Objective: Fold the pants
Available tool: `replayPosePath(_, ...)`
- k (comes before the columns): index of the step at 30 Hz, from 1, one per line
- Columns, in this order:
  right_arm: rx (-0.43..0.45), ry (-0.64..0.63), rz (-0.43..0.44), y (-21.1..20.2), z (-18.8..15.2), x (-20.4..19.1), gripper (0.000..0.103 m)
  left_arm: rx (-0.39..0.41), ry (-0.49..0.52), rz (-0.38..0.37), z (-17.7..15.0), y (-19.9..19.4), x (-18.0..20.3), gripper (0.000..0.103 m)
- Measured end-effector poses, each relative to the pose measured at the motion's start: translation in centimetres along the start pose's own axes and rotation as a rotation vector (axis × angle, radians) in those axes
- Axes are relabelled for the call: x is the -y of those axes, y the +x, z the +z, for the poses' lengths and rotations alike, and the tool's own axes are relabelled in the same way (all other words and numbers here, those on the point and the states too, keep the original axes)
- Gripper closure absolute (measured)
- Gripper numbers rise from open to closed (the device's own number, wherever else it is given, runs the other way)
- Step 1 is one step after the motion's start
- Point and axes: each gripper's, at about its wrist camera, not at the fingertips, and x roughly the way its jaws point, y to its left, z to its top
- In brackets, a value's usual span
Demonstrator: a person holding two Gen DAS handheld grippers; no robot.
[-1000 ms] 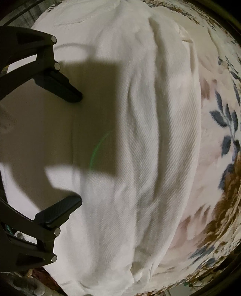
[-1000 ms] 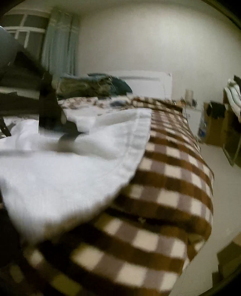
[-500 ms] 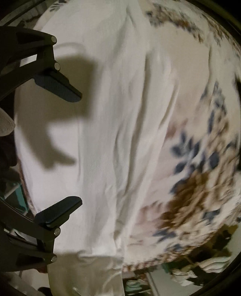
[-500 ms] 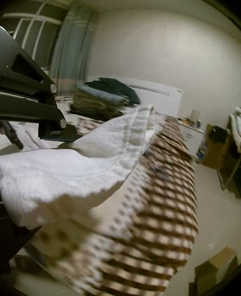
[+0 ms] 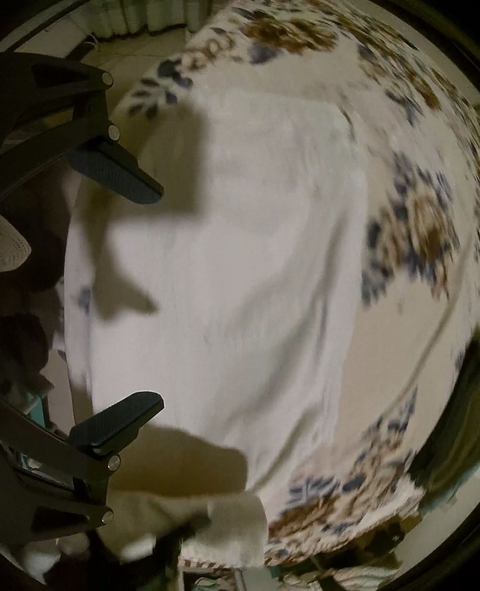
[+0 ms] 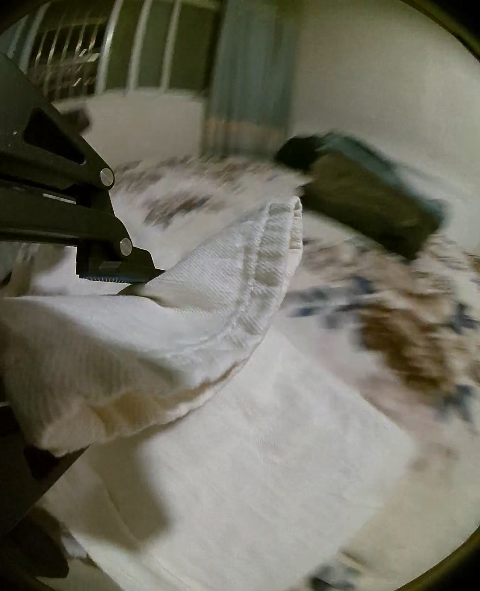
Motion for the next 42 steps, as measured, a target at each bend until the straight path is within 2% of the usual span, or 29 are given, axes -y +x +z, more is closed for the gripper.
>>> replayPosePath(3, -0.067, -0.026, -0.162, 4.9, -2.8, -0.4, 0.075, -0.002, -0.030, 0.029, -0.5, -0.3, -3.3, 0.000)
replayPosePath(4, -0.096, -0.029, -0.195, 6.1, -3.5, -0.6, 0.063, -0.003, -0.041, 0.035, -0.6, -0.4, -4.1, 0.000)
replayPosePath(5, -0.125, -0.044, -0.203, 7.2, -4.5, -1.4, 0.050, -0.003, -0.055, 0.041, -0.7, -0.5, -4.9, 0.000)
replayPosePath(7, -0.179, -0.094, -0.195, 8.0, -5.4, -3.1, 0.037, -0.007, -0.090, 0.048, -0.7, -0.6, -6.5, 0.000)
replayPosePath(9, -0.246, -0.094, -0.102, 8.0, -5.3, -3.9, 0.037, -0.007, -0.121, 0.038, -0.5, -0.7, -7.3, 0.000)
replayPosePath(11, -0.249, -0.070, -0.055, 5.8, -5.0, -3.9, 0.036, -0.011, -0.136, 0.000, 0.0, -0.6, -6.8, 0.000)
replayPosePath(14, -0.186, -0.062, -0.115, 2.0, -2.7, -2.6, 0.029, -0.024, -0.129, -0.081, 1.3, 0.2, -3.9, 0.000)
replayPosePath(17, -0.140, -0.101, -0.229, -0.8, -0.3, -1.0, 0.025, -0.051, -0.097, -0.160, 2.8, 2.2, 0.1, 0.000)
replayPosePath(21, -0.121, -0.054, -0.345, -2.8, 2.6, 2.2, 0.025, -0.089, -0.052, -0.169, 3.7, 5.2, 4.6, 0.001)
replayPosePath(23, -0.113, -0.040, -0.375, -3.1, 3.8, 2.9, 0.025, -0.098, 0.001, -0.143, 3.6, 6.4, 6.4, 0.013)
replayPosePath(24, -0.106, -0.037, -0.393, -3.3, 4.4, 3.7, 0.025, -0.083, 0.047, -0.095, 3.4, 6.8, 7.4, 0.033)
replayPosePath(25, -0.100, -0.032, -0.405, -3.3, 4.8, 3.9, 0.025, -0.049, 0.077, -0.073, 3.2, 6.7, 8.0, 0.082)
replayPosePath(26, -0.094, -0.022, -0.412, -3.7, 5.2, 4.4, 0.025, -0.036, 0.096, -0.118, 3.1, 6.5, 8.4, 0.084)
replayPosePath(30, -0.087, 0.008, -0.415, -3.7, 5.2, 5.2, 0.025, 0.050, 0.124, -0.140, 2.7, 3.3, 8.7, 0.085)
replayPosePath(34, -0.100, -0.002, -0.417, -3.1, 4.6, 5.0, 0.025, 0.098, 0.125, -0.150, 3.3, 1.5, 8.0, 0.085)
replayPosePath(39, -0.123, -0.056, -0.457, -1.6, 4.4, 4.2, 0.025, 0.057, 0.149, -0.115, 4.1, 4.7, 8.4, 0.081)
replayPosePath(42, -0.147, -0.090, -0.504, -0.7, 4.3, 3.8, 0.025, 0.050, 0.123, -0.158, 4.1, 5.7, 7.5, 0.079)
